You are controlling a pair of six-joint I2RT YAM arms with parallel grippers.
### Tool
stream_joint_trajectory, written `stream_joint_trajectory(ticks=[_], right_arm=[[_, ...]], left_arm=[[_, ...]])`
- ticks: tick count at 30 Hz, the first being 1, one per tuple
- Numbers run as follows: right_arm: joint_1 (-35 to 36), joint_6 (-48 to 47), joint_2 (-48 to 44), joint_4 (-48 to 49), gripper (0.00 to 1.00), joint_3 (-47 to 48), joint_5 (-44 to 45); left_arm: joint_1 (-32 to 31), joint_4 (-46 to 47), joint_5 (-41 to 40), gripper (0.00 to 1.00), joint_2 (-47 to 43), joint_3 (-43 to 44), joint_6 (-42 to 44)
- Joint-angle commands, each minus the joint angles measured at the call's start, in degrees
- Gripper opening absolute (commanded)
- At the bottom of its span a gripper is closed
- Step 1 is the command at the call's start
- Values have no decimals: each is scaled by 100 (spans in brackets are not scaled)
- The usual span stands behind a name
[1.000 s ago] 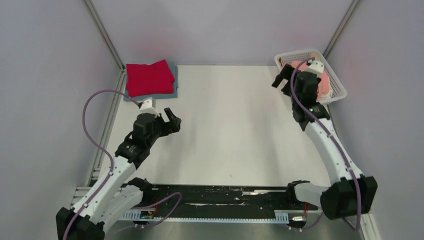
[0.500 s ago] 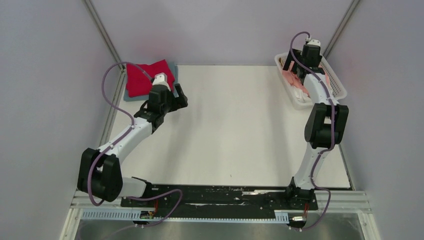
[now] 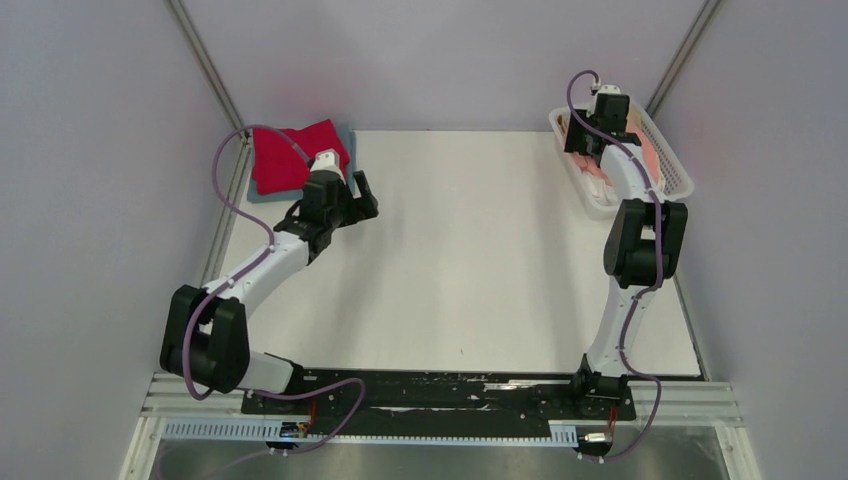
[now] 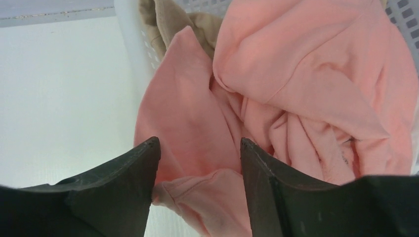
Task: Fold and stack the t-shirts
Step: Grab crumpled tshirt from bin with the right arm
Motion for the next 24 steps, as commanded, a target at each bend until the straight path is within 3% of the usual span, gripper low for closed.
stream_joint_trajectory(ticks=[1,2,8,13,20,24], right_arm=[[2,9,-230,-57,62,-58,-295],[2,41,-269,-68,64,-114,-298],[5,112,-349,-103,50,-273,-661],[5,423,-442,-98,17,-301,-497],[5,556,-898,-100,1,117,186],[9,509,-1266,-40,0,505,317]], left_arm=[[16,212,7,100,19,174,-17],[16,198,6,100,21,169,-30],[16,147,-10,100,-6,158,-53],[16,65,-45,100,-56,171,-49],[21,88,0,100,-261,102,-79],[16,75,31,100,-420,34,-97]])
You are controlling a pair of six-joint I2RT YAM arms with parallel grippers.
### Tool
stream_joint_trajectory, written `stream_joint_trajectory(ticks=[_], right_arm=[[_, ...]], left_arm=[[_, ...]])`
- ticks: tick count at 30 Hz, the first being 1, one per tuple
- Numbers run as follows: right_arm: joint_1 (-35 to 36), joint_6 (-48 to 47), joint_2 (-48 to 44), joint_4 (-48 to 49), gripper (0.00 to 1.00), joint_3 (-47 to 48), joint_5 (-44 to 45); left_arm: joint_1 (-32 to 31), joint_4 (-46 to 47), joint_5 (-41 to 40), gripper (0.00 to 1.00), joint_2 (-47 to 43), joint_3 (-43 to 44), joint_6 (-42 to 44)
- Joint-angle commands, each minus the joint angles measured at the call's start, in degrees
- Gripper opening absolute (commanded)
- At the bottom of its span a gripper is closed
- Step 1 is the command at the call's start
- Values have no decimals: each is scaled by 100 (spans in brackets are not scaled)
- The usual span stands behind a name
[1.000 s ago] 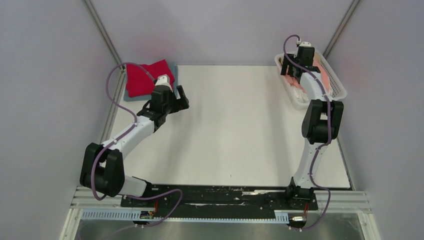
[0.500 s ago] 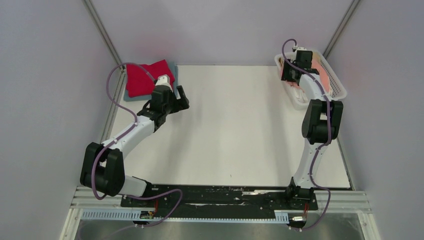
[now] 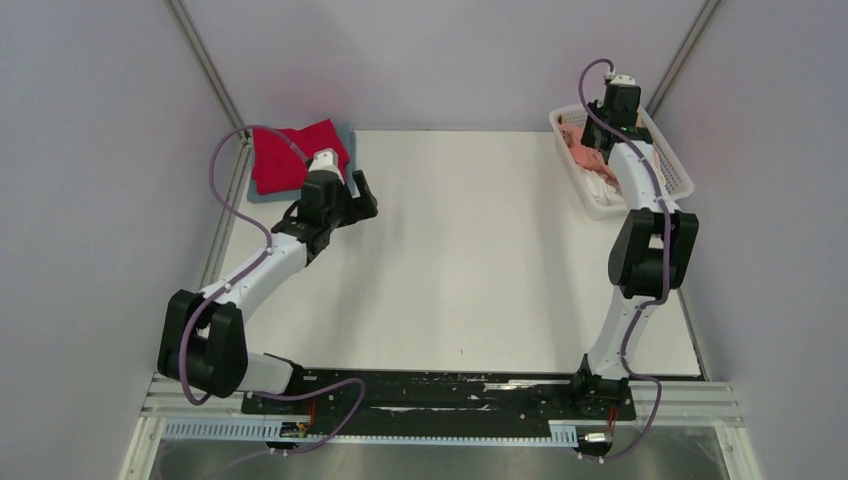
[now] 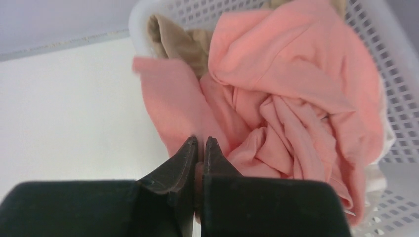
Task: Fold and stack the t-shirts
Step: Grab crumpled tshirt from bin with the right arm, then move the tshirt to the center of the board
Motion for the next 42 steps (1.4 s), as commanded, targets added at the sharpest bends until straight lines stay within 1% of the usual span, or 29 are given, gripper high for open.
stream_joint_trajectory(ticks=[1,4,7,10,11,12,13,15,20,26,29,31,33,35,37,39,42], right_arm=[[9,59,-874,303,0,762,295],[9,71,-1240,630,0,1127,42],[14,184,-1610,1077,0,1502,-410],[31,512,-1868,1246,0,1989,-1282],[65,654,-1930,1261,0,2130,-1791],[126,796,-1991,1268,0,2269,-2014],[223,924,-2064,1283,0,2340,-2451],[465,1117,-2241,1364,0,2334,-2890],[1576,1487,-2420,1461,0,2419,-3461],[2931,1450,-2214,1594,0,2870,-3563],[3201,1403,-2218,1611,0,2752,-3458],[3206,1354,-2409,1619,0,2338,-3171],[3187,1286,-2770,1629,0,1626,-2484],[3073,1183,-3148,1596,0,841,-2016],[2806,1266,-3597,1544,0,-149,-1657],[2409,1508,-4106,1533,0,-1578,-1398],[1799,1844,-4639,1339,6,-3293,-1048]], left_arm=[[15,122,8,100,-435,-4,-71],[16,94,0,100,-630,-114,-97],[16,61,-44,100,-986,-290,-144],[15,-27,-95,100,-1417,-454,-250],[11,-52,-121,100,-1520,-550,-276],[13,-104,-131,100,-1720,-596,-329],[15,-175,-163,100,-1821,-700,-400],[16,-266,-204,100,-2139,-882,-520],[18,-689,-295,100,-3085,-1219,-739],[15,-1519,-797,100,-4228,-1499,-1039],[20,-2034,-986,100,-4622,-1521,-1175],[16,-2469,-1239,100,-4802,-1441,-1315],[15,-2879,-1520,100,-4888,-1319,-1456],[18,-3182,-1685,100,-4843,-1215,-1513],[16,-3396,-1806,100,-4747,-1162,-1617],[15,-3462,-1811,100,-4606,-1180,-1686],[21,-3349,-1592,100,-4347,-1325,-1776]])
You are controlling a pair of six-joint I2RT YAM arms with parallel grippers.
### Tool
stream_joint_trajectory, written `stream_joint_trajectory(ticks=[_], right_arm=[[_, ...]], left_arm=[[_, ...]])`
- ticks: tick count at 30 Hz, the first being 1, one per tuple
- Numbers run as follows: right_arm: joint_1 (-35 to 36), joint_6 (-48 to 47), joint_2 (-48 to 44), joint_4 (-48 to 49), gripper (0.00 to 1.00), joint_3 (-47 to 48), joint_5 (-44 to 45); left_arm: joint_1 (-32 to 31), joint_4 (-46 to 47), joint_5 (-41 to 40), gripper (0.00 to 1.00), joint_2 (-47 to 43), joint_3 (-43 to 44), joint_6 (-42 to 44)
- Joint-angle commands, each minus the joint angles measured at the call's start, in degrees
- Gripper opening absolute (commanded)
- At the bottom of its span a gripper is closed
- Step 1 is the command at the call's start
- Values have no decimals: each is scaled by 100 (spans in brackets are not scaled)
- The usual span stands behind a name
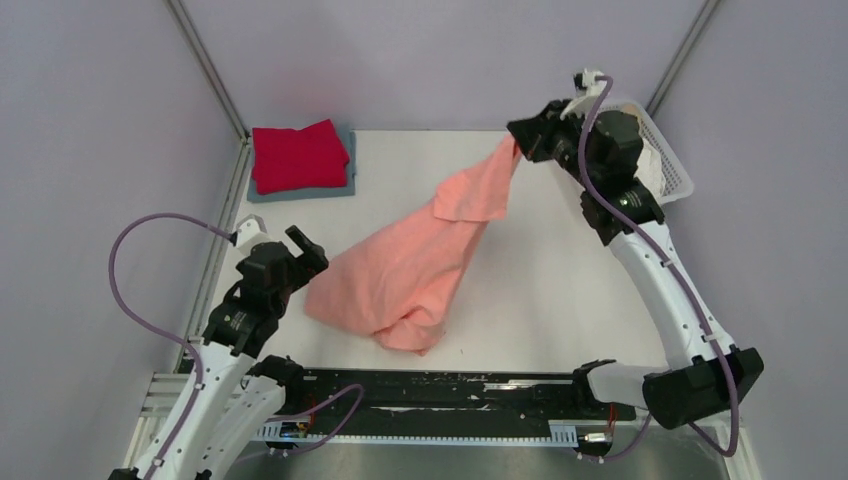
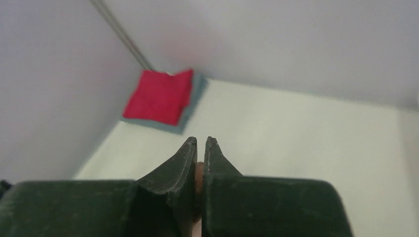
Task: Fold and stack the t-shirts
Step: Move the tshirt to the center of the board, then flatten out the tshirt
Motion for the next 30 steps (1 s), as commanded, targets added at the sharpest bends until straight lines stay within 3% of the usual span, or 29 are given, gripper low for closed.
stream_joint_trajectory(ticks=[1,2,3,4,6,7,12,16,20,24,28,30], right_arm=[[-796,577,-610,-219,7,-2046,1044],[-900,670,-630,-229,12,-2531,1193],[-971,659,-581,-245,25,-2880,1341],[-1021,659,-492,-323,53,-3110,1480],[-1028,652,-297,-546,94,-3283,2021],[-1036,594,-215,-645,100,-3254,2197],[-924,405,-168,-1088,100,-3069,2324],[-261,-58,-18,-1068,100,-3150,2418],[404,-454,599,-1062,100,-2979,2485],[806,-98,1426,-1068,100,-2610,2661],[1051,49,2074,-1138,100,-2345,2630],[1146,171,2292,-1183,100,-2289,2809]], left_arm=[[18,-131,-33,100,432,25,-366],[16,-65,60,100,517,-39,-442],[16,-43,91,100,689,-58,-480],[15,7,179,100,778,-92,-510],[20,94,334,100,1056,-151,-486],[18,138,386,100,1215,-189,-484],[44,757,746,100,1647,-616,-699],[208,1278,1072,100,2078,-853,-725],[287,1758,1256,100,2638,-1036,-707],[321,2196,1494,100,3110,-1132,-748],[322,2544,1742,87,3518,-1116,-698],[320,2688,1858,74,3685,-1088,-663]])
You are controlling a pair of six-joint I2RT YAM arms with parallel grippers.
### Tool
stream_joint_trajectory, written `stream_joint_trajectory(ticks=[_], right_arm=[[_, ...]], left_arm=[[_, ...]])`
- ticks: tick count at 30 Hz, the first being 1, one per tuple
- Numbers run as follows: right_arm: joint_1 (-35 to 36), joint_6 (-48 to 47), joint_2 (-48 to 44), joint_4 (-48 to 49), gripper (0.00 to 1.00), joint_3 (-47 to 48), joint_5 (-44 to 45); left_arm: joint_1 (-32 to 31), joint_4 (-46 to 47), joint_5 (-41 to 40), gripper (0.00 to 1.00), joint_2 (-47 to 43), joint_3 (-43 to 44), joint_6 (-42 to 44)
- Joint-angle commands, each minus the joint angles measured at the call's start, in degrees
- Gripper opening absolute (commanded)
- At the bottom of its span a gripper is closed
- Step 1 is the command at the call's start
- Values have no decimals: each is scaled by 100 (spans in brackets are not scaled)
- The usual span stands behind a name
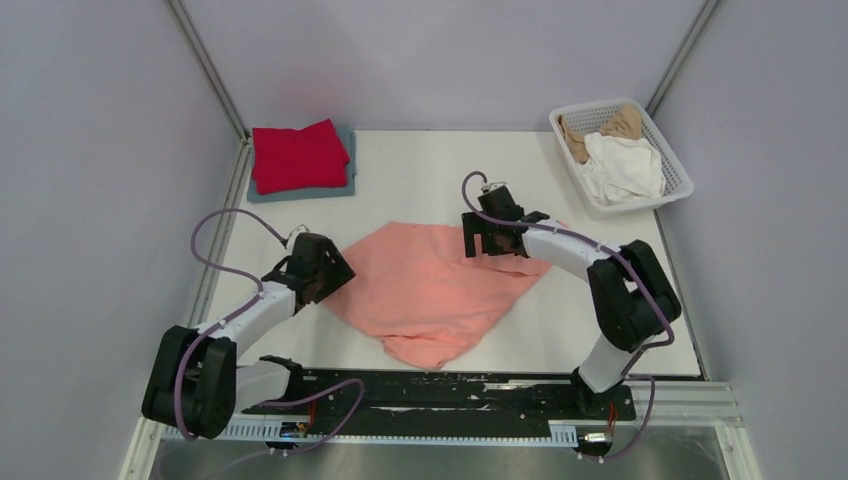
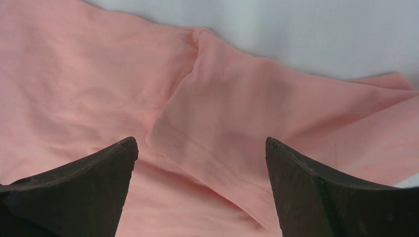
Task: Fold and stack the t-shirts
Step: Flatten out the tshirt
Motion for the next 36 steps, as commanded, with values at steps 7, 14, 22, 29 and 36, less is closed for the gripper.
stream_joint_trajectory(ticks=[7,14,22,29,36], right_arm=[[235,557,716,-126,99,438,781],[238,716,918,-337,91,575,1646],[228,799,814,-397,62,641,1997],[153,704,586,-295,42,511,1716],[124,605,472,72,7,367,1277]], left_arm=[[13,713,636,1,757,156,135],[19,420,126,0,350,69,123],[12,105,-395,0,-98,8,47],[11,-39,-721,0,-190,83,24],[17,-82,-841,0,-186,205,59]])
